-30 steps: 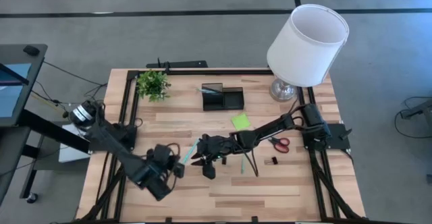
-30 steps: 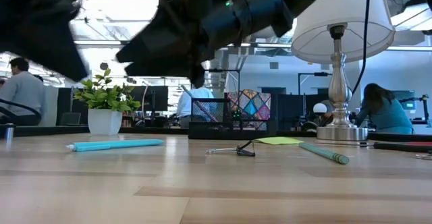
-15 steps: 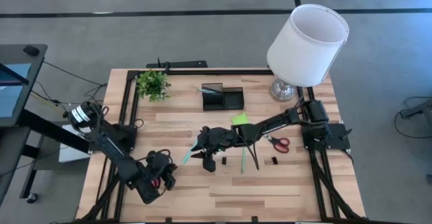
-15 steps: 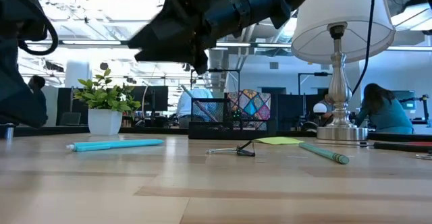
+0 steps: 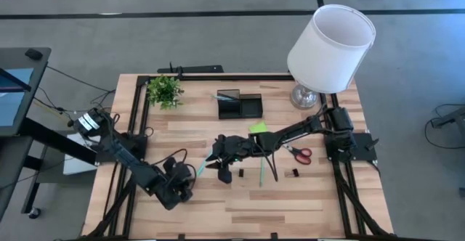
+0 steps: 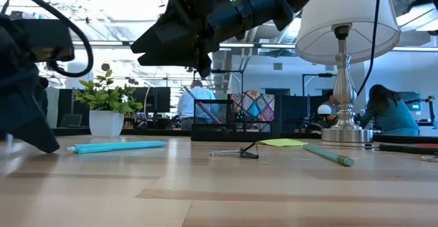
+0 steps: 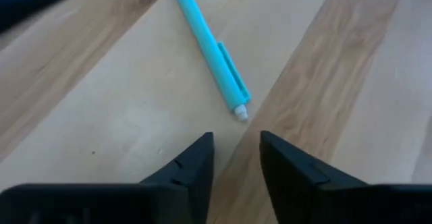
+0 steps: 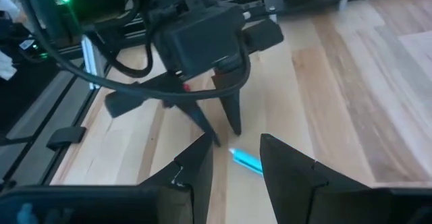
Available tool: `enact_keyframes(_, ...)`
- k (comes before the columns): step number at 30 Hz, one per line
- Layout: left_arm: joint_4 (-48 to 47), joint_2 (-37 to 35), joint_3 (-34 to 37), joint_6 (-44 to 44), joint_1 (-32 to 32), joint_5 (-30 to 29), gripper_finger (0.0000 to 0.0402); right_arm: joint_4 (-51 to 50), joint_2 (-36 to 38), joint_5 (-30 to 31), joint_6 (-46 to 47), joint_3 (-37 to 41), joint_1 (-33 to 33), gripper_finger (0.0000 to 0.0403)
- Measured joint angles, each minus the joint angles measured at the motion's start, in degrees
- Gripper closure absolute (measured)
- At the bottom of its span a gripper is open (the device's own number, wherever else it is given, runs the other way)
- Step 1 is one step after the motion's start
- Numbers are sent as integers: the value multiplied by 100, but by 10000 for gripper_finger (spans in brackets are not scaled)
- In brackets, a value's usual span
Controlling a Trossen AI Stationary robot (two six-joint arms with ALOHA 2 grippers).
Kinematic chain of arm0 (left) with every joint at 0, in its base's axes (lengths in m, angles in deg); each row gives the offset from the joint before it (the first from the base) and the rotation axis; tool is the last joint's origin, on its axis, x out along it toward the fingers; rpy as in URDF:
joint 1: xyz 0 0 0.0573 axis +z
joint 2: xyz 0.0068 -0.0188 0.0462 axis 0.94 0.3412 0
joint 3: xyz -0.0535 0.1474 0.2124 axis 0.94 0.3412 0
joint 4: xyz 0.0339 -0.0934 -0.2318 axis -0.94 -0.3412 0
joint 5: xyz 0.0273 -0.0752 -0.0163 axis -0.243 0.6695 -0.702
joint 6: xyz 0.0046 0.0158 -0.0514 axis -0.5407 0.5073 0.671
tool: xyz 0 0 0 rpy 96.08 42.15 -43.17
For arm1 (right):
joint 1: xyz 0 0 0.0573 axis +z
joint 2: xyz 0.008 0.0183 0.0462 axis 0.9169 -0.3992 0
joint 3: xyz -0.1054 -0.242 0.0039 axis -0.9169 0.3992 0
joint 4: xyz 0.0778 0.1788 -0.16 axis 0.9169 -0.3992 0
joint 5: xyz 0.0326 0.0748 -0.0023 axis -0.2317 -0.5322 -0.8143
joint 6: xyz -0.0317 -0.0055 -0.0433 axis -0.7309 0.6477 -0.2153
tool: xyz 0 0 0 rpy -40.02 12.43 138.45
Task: Pick and place office supplies into organizer
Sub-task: Put the blue pen into the black desk organizer
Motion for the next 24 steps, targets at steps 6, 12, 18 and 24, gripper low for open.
enact_keyframes(6, 35, 0, -7, -10, 59, 50, 230, -14, 0, -2, 0, 0, 7, 287)
enact_keyframes(12, 37, 212, -20, 198, 92, -259, 220, -22, 0, 0, 5, 0, 5, 287)
enact_keyframes(18, 135, 752, -44, 718, 139, -679, 220, -27, 0, -1, 8, 0, 19, 287)
enact_keyframes(24, 103, 771, -81, 607, 5, -712, 243, -106, 0, -5, 9, 0, 57, 287)
